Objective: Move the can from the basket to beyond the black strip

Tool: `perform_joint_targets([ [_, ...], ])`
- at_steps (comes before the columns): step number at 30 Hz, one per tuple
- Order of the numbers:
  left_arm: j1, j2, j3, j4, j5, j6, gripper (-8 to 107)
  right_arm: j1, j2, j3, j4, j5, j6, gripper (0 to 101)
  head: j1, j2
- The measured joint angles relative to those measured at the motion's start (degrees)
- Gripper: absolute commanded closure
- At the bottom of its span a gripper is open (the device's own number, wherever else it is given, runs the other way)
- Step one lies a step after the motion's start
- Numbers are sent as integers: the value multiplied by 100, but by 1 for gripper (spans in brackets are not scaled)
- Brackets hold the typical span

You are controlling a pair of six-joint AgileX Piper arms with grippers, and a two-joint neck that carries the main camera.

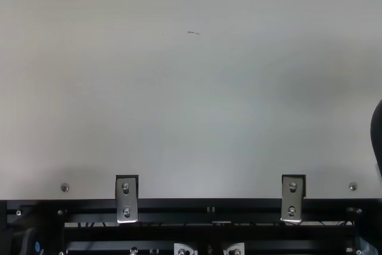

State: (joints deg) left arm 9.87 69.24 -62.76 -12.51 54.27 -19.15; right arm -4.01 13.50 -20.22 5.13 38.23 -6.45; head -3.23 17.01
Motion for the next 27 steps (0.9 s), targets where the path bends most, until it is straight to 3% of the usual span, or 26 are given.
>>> perform_joint_targets([
  [8,602,111,-800,-710,1183,501,89,0,0,0,0,0,0,0,-29,0],
  [11,724,196,-898,-1012,1488,701,89,0,0,0,0,0,0,0,-29,0],
  [27,285,230,219,-2467,1546,763,89,0,0,0,0,0,0,0,-29,0],
])
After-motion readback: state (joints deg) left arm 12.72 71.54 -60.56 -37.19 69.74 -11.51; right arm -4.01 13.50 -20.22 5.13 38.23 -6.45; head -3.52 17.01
